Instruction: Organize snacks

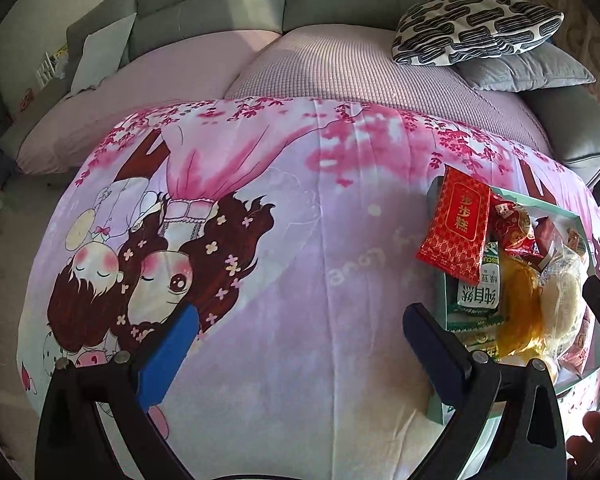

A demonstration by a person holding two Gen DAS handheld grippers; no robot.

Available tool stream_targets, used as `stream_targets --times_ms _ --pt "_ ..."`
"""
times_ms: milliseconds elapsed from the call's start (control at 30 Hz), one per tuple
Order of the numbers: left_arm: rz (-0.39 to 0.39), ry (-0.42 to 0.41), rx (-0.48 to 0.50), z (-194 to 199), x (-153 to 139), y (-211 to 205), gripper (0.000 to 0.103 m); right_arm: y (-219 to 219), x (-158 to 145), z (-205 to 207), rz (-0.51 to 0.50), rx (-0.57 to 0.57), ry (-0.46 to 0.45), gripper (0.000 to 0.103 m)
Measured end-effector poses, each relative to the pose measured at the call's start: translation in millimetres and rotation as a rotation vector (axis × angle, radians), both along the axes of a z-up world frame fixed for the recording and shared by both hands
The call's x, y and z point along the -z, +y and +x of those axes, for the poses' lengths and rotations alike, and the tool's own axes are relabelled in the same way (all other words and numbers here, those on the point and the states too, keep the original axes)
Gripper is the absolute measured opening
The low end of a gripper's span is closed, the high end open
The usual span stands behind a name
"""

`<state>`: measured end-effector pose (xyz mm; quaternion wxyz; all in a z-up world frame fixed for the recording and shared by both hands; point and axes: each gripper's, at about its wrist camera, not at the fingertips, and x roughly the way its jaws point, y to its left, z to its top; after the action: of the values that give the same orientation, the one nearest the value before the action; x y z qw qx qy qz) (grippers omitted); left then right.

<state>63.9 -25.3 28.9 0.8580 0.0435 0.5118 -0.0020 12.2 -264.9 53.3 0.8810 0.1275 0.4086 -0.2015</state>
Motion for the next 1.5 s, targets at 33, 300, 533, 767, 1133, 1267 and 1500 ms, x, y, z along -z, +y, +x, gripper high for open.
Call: stream_targets --times_ms 33,300,533,767,1133,1267,1500 --pt "-0.001 -0.003 0.005 -3 -1 2 0.102 3 -1 -1 -0.003 -0.005 -0.002 0.103" --pt "0.013 -0.004 0.046 -21 3 10 0.102 25 -2 -9 -0.03 -0.051 0.009 0.103" --pt "0.0 -0.01 0.018 -27 4 26 0.102 48 -1 -15 -0.044 -0.112 0.015 0.103" --pt "0.015 0.002 0.002 -30 12 35 0.102 69 7 -13 -0.043 -0.165 0.041 0.103" --pt "0.018 0.014 -0.029 -35 18 47 0.102 77 25 -19 -0.044 -0.188 0.095 0.103" --pt "0.015 0.027 -0.017 -38 20 46 0.102 78 26 -21 -0.045 -0.19 0.098 0.103" --pt "0.01 0.039 -0.005 -37 22 43 0.102 78 27 -21 -0.041 -0.194 0.101 0.103"
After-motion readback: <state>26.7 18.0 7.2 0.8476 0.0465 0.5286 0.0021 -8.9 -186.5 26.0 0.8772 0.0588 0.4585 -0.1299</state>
